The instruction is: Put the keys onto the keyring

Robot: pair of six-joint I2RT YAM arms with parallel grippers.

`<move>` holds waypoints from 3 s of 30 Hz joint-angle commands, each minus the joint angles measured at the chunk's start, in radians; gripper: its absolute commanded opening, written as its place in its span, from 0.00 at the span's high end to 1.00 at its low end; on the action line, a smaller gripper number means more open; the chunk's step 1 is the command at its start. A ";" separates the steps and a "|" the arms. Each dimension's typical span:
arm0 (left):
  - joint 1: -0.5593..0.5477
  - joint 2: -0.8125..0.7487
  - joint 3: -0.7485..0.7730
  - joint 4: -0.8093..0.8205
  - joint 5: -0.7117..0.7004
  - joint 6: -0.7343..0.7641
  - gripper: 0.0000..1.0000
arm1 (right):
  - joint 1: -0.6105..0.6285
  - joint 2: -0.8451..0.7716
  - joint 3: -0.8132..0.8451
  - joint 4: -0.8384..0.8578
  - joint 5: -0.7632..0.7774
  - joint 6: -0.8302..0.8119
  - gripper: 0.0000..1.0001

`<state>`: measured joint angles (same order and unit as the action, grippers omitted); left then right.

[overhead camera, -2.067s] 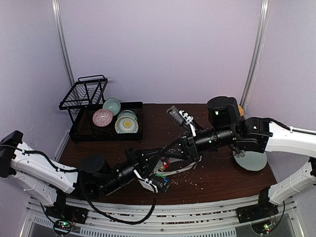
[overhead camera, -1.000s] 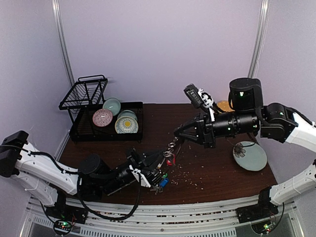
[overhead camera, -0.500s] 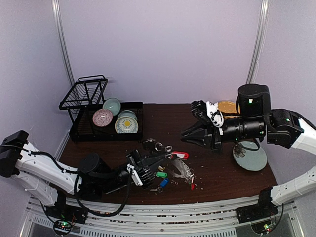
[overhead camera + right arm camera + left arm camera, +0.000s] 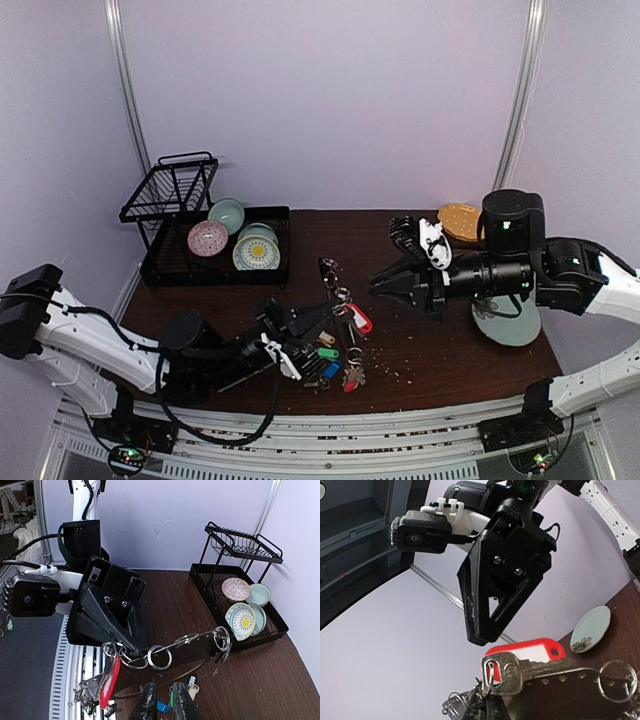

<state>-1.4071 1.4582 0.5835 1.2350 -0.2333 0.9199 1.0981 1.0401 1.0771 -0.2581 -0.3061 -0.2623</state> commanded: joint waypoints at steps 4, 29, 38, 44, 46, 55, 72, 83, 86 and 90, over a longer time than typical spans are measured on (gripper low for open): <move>0.007 0.012 0.027 0.214 -0.027 0.020 1.00 | 0.007 0.001 -0.022 0.106 -0.061 0.098 0.86; 0.007 0.012 0.027 0.222 -0.017 0.000 1.00 | 0.017 0.020 -0.092 0.257 -0.159 0.231 0.86; 0.007 0.013 0.029 0.231 -0.018 -0.001 1.00 | 0.057 0.086 -0.009 0.181 -0.174 0.204 0.91; 0.008 0.013 0.025 0.235 -0.022 -0.005 1.00 | 0.080 0.091 0.009 0.173 -0.139 0.202 0.92; 0.008 0.014 0.026 0.234 -0.027 -0.005 1.00 | 0.097 0.096 0.022 0.155 -0.111 0.184 0.92; 0.025 -0.038 0.016 0.178 0.090 -0.224 1.00 | 0.111 0.006 0.047 0.068 -0.064 0.058 0.88; 0.042 -0.144 0.091 -0.088 0.258 -0.540 1.00 | 0.089 0.128 0.303 -0.213 -0.074 -0.107 0.67; 0.042 -0.195 0.114 -0.194 0.283 -0.606 1.00 | 0.088 0.121 0.306 -0.216 -0.089 -0.120 0.68; 0.042 -0.197 0.115 -0.202 0.292 -0.603 1.00 | 0.089 0.135 0.318 -0.215 -0.082 -0.129 0.71; 0.043 -0.195 0.116 -0.203 0.293 -0.597 1.00 | 0.088 0.141 0.318 -0.199 -0.085 -0.121 0.75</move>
<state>-1.3727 1.2842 0.6624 0.9894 0.0422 0.3367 1.1923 1.1748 1.3659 -0.4694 -0.3889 -0.3824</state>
